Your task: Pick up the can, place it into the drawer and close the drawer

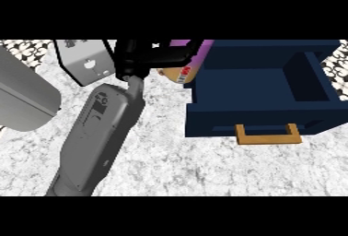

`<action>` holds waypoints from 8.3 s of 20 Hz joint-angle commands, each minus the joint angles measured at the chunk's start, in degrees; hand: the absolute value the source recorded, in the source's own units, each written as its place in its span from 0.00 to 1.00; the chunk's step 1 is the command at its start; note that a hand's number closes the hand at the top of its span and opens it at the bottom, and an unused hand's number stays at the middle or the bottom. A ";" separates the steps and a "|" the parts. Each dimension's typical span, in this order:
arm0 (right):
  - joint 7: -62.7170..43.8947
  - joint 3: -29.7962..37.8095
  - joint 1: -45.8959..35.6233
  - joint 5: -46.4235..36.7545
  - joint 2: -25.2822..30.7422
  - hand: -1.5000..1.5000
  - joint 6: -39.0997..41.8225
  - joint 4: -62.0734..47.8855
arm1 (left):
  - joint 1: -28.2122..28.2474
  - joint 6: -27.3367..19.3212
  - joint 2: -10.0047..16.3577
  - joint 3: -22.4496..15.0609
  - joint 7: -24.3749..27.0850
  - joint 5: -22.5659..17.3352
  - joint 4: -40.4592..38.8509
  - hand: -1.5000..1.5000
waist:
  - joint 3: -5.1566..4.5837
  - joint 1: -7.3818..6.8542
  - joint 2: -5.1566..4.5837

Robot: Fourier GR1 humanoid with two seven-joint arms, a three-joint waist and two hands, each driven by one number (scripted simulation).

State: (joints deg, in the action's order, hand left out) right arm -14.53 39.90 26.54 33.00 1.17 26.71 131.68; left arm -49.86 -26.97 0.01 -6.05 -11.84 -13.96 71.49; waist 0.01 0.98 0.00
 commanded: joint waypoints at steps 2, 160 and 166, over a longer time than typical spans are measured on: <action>0.13 -3.36 0.83 -2.20 -1.10 0.00 -2.80 3.60 | -7.70 -3.88 -0.01 -0.81 -1.78 -0.94 -4.88 1.00 | 0.00 0.14 0.01; 33.44 -13.03 -98.06 -90.58 9.89 0.00 -52.54 -119.64 | -11.17 -20.82 27.81 -26.39 3.39 -31.51 -2.05 0.00 | 0.41 -7.49 -1.75; 38.37 -6.44 -98.62 -83.92 10.96 0.00 -47.18 -120.15 | -11.57 -21.51 27.75 -26.37 1.67 -31.43 0.03 0.00 | 0.29 -7.14 -1.92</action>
State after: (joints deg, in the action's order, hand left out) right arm 22.60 27.96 -68.35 -57.20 13.42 -22.82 10.16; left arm -61.17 -48.12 27.67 -32.62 -9.37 -45.53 70.57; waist 0.74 -5.35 -2.22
